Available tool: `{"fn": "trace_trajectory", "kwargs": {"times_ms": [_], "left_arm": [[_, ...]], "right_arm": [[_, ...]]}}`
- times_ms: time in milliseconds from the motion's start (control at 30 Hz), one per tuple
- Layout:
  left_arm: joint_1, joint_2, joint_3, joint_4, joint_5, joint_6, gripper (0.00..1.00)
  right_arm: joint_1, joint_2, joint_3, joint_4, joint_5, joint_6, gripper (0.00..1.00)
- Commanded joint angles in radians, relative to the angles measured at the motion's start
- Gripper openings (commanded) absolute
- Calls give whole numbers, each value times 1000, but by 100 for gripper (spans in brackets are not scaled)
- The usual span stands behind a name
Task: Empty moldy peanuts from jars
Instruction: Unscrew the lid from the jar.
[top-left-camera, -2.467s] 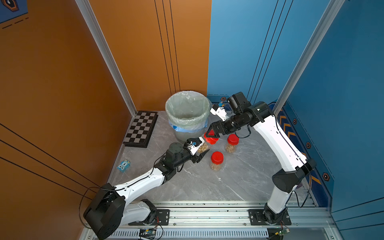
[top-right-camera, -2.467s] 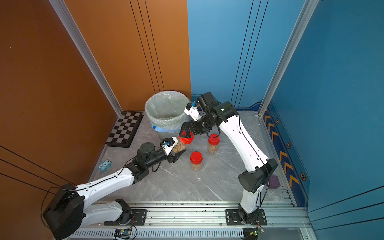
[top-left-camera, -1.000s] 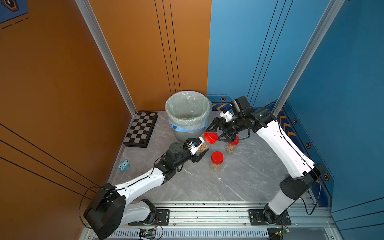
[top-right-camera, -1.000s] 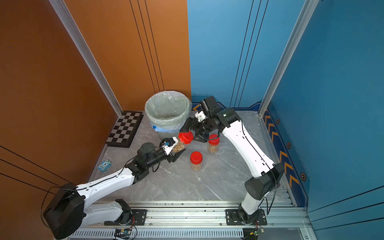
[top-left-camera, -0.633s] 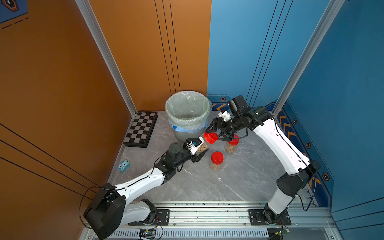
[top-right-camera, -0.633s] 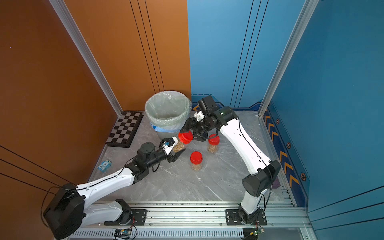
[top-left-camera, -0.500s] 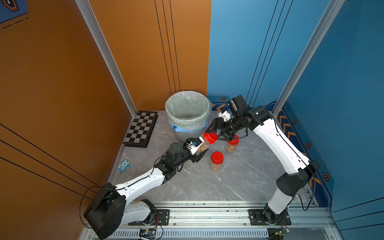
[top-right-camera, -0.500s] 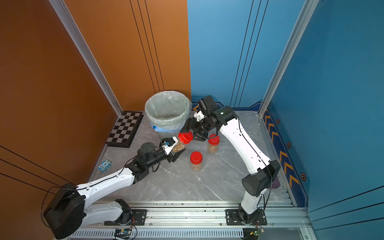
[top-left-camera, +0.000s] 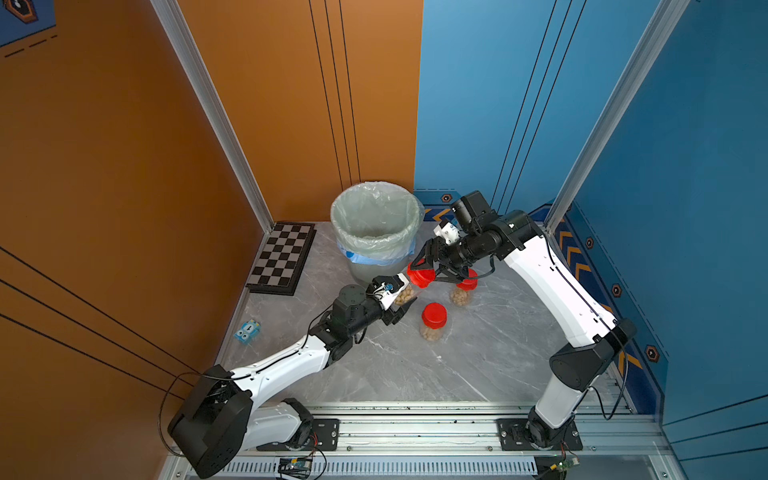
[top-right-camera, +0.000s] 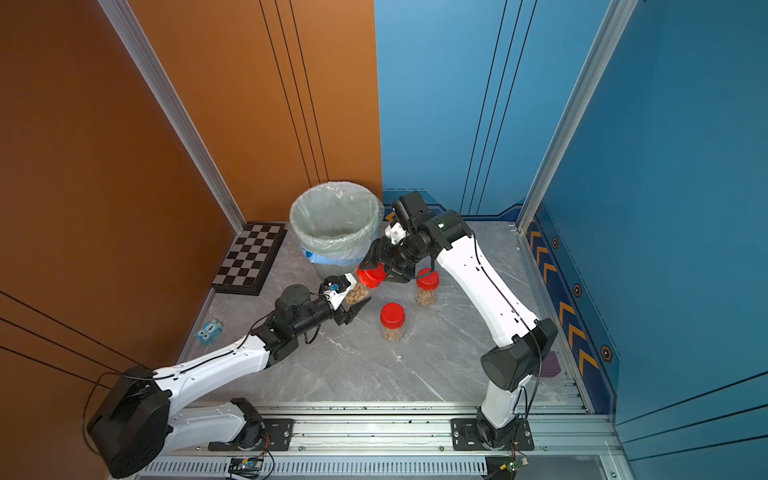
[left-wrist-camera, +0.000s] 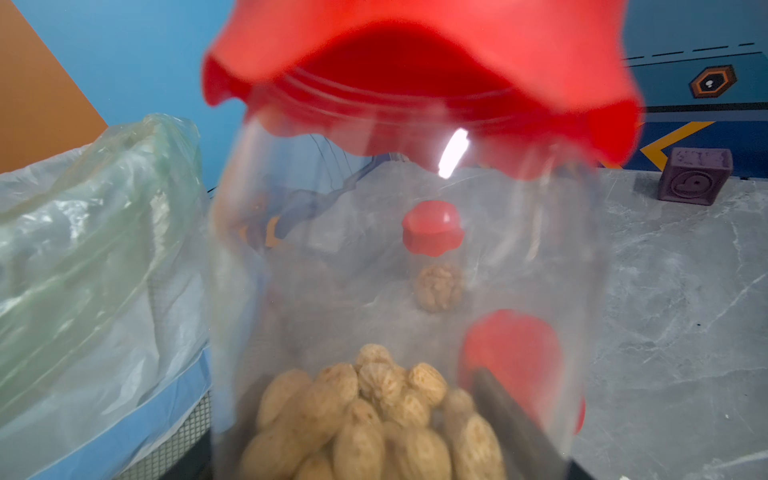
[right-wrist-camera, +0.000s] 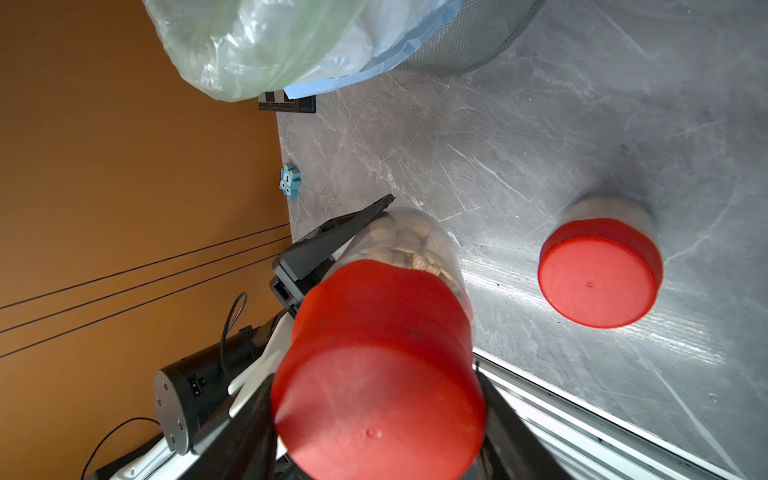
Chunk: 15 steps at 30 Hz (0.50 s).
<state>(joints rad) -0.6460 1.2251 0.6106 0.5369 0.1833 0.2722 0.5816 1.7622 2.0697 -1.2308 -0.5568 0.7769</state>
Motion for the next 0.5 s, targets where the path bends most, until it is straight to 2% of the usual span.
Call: {"fn": "trace_trajectory", "kwargs": {"times_ms": [0,167,400,467], "left_arm": [[8,-3,-1,5,-6,7,56],[8,-9,-2,-3,4,4,56],[9,-19,-3,-3,37,-10,55],[11,-20,-2,-4,43,-13,55]], "right_arm": [[9,21,44,-54,-8,-66,61],[-9,42,99,-98,-18,-166,61],[-28,62,141,-118,-119,-347,63],[-33,67,147,-118,-113,-362,63]]}}
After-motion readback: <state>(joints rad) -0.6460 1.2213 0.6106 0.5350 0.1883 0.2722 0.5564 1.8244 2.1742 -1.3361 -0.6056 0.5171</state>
